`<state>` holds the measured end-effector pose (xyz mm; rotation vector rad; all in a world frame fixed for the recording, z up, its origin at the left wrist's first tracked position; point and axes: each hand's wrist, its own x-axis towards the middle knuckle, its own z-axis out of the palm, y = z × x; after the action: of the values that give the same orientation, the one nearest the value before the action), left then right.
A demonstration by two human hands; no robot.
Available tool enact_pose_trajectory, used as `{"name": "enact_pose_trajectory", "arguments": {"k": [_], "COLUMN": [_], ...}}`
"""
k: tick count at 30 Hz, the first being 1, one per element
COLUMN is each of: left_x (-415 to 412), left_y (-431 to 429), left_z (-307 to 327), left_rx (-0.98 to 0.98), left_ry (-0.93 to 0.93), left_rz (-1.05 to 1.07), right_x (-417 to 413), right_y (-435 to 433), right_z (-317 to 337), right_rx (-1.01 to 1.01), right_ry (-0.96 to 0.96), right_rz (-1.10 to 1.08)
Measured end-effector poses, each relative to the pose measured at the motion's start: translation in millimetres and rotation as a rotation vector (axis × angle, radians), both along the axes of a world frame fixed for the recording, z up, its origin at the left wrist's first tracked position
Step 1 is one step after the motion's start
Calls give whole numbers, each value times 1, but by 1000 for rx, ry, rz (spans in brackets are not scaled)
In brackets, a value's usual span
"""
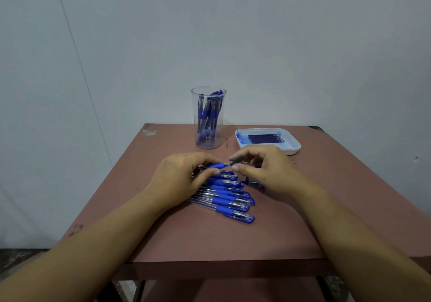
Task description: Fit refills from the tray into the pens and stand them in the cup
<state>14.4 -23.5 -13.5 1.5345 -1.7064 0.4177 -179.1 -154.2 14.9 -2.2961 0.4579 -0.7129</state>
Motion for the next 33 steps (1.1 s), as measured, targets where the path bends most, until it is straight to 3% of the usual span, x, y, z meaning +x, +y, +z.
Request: {"name": "enact_pose_trajectory", "arguments": {"k": [11, 20, 24, 29, 33], "left_x": [2, 5, 4, 9, 9], "left_y": [-1, -1, -1, 1, 2], "left_z": [1, 0, 0, 1, 0], "left_rx": [29, 45, 44, 37, 24], "left_ry": [-24, -13, -12, 35, 79], "left_rz": [6, 28, 31, 55, 78], "right_x": [-2, -7, -3, -19, -31], "right_y": [0, -7, -4, -19, -38], "right_z": [2, 1, 0, 6, 8], "right_rx": [55, -76, -8, 68, 1], "right_ry": [32, -6, 26, -16, 22], "right_rz": [33, -28, 1, -61, -125]}}
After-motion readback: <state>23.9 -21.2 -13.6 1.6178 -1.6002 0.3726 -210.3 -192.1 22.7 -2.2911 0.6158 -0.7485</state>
